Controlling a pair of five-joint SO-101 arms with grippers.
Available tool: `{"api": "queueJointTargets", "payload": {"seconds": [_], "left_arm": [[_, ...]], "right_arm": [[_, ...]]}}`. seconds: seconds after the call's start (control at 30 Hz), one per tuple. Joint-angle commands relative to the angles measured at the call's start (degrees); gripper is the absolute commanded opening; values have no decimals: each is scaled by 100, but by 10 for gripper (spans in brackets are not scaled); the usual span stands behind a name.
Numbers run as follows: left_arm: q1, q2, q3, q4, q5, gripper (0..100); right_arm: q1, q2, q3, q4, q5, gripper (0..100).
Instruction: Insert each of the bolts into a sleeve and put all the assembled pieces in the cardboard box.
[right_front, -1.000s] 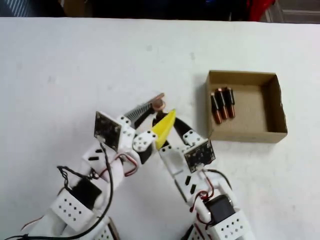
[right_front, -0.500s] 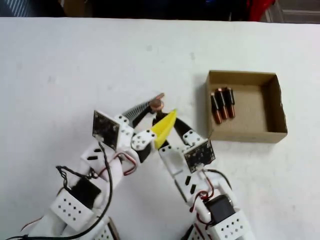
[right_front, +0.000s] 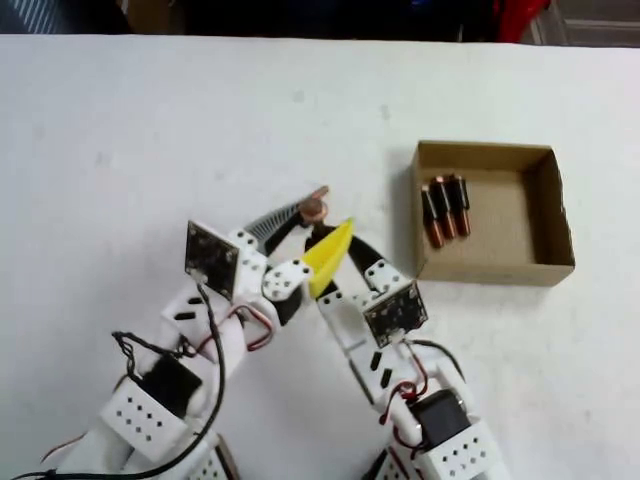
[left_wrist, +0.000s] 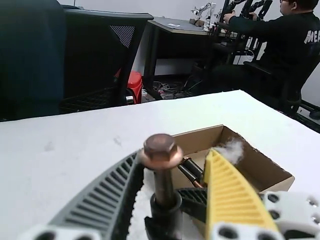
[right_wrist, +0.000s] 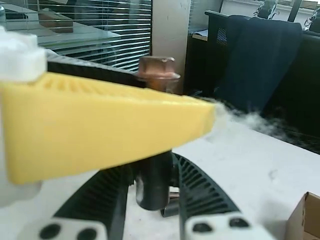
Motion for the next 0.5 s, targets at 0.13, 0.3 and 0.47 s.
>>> {"api": "queueJointTargets", "payload": {"seconds": [0.13,0.3,0.47], "left_arm": [[-40,-119,-26,0,-70,219],[-40,-119,-26,26,-70,219],[-57,-119,-26,26,-70,219]], "right_arm": [[-4,-84,35,-127,53,17],[-4,-84,35,-127,53,17],[-4,-84,35,-127,53,17]]}}
